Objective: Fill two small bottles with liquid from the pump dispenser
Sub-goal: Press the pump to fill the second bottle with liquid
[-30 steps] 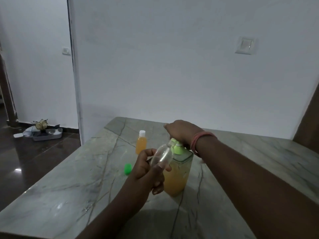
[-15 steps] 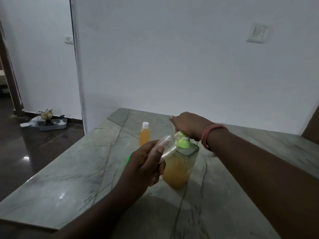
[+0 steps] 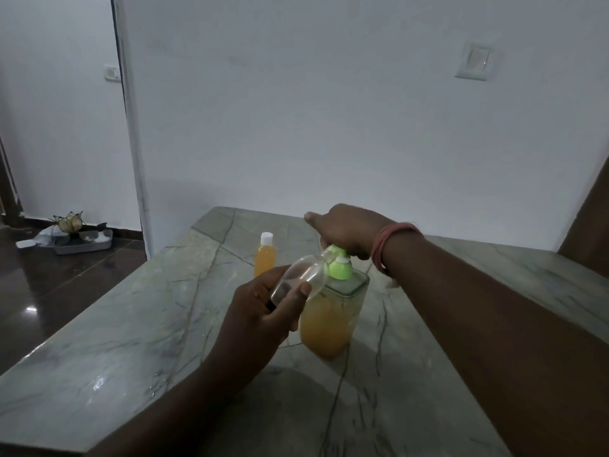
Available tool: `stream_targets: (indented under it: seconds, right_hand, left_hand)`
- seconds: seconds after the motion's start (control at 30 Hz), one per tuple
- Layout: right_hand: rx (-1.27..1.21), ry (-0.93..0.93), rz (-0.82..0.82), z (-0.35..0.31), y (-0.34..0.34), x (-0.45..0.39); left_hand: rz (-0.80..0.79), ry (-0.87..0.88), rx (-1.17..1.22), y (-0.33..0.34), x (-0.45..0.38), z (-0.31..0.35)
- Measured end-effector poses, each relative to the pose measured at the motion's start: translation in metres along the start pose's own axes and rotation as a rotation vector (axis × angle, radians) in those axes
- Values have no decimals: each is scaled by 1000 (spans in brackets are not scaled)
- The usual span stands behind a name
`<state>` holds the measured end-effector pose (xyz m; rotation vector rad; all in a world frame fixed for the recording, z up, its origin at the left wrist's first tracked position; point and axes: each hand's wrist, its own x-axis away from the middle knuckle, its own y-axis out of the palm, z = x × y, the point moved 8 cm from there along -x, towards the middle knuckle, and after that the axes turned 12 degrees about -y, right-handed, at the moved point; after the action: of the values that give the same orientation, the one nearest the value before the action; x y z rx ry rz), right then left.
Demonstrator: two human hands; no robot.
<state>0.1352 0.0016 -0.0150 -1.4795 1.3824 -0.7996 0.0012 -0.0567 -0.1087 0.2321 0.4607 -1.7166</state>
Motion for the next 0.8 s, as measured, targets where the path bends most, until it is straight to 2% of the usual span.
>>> stream_targets:
  seconds: [0.1,0.27,0.4,0.63,0.8]
  right_hand:
    - [-28,-10,68,3,7,-4]
    - [21,15,-14,-5,1,2]
    - [80,-37,22,-4,3,-1]
    - [145,-55,-60,-15,1,1]
    - [82,-38,-20,-4,9,0]
  left_hand:
    - [39,21,-34,-3,-1,-2]
    - [40,27,-73,0,3,1]
    - [45,50,-101,0,1,-1]
    - [37,64,-114,0,-1,-3]
    - [49,54,-63,-5,-3,-4]
